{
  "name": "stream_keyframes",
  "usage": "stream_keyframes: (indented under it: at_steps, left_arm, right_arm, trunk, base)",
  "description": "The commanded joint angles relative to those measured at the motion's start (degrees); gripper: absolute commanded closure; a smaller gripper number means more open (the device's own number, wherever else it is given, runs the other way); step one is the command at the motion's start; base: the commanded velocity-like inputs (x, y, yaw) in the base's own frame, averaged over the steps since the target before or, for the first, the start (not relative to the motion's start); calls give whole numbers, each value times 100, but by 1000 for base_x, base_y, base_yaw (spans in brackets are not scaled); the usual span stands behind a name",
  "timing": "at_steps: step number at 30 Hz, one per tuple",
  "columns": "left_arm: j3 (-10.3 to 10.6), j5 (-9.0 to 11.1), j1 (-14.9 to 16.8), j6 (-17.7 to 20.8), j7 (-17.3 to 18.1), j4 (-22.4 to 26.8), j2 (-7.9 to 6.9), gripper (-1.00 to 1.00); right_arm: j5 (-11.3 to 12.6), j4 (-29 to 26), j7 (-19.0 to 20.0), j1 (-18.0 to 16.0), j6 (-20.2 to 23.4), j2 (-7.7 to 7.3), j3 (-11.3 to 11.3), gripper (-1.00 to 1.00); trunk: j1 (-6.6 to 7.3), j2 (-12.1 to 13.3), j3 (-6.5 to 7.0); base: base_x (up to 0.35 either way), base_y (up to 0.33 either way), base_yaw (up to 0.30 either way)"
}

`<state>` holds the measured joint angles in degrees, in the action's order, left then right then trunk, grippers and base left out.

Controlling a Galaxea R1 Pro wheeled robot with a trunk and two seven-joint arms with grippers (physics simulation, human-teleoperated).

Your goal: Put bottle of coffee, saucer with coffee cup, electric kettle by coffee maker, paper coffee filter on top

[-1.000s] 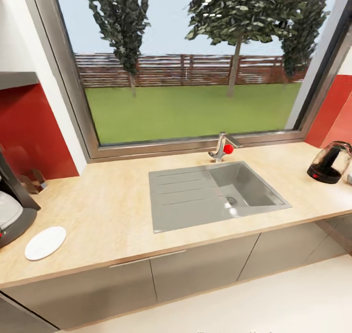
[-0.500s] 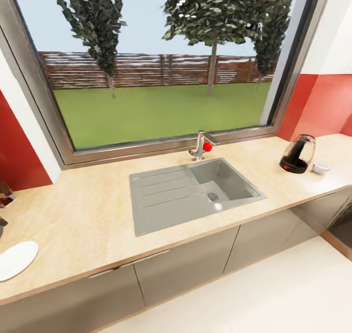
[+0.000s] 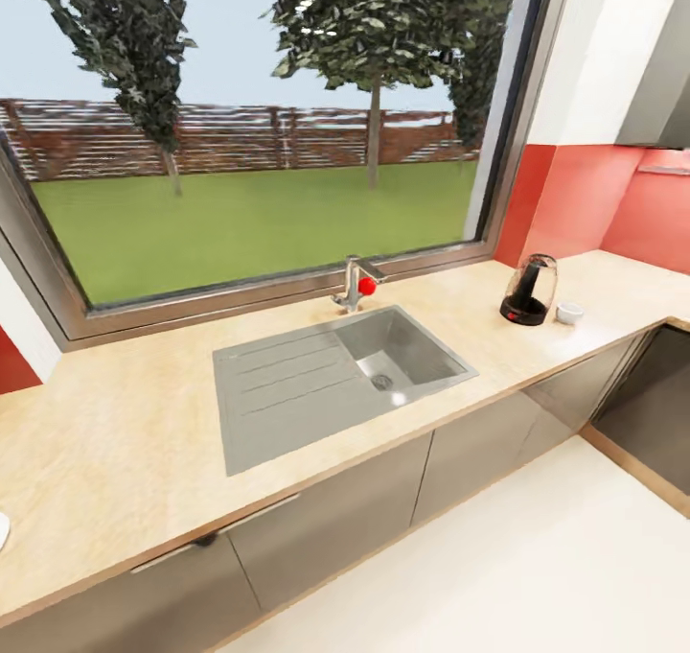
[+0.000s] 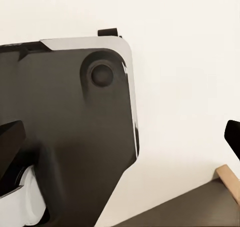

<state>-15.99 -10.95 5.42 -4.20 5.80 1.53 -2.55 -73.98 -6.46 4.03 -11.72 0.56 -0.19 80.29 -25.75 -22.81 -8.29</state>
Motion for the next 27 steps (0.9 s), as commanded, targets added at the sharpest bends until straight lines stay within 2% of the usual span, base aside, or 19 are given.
stream_keyframes:
  at_steps: [1,24,27]
  left_arm:
    - [-56,-52,3,-20,17,-3,4,-100]
    - [-45,-90,3,-21,38,-5,39,-100]
    - [-33,-102,4,-16,27,-30,44,-100]
  right_arm:
    - [-46,-13,36,-6,6,3,48,-100]
    - [-46,-22,36,-6,14,-17,48,-100]
    - [-46,-22,30,-6,14,-54,48,-100]
  trunk:
    - [-3,-11,-8]
    - [-3,-11,77]
    - [-3,-11,89]
  base:
    - [0,0,-265]
    - [0,0,-265]
    - [0,0,-265]
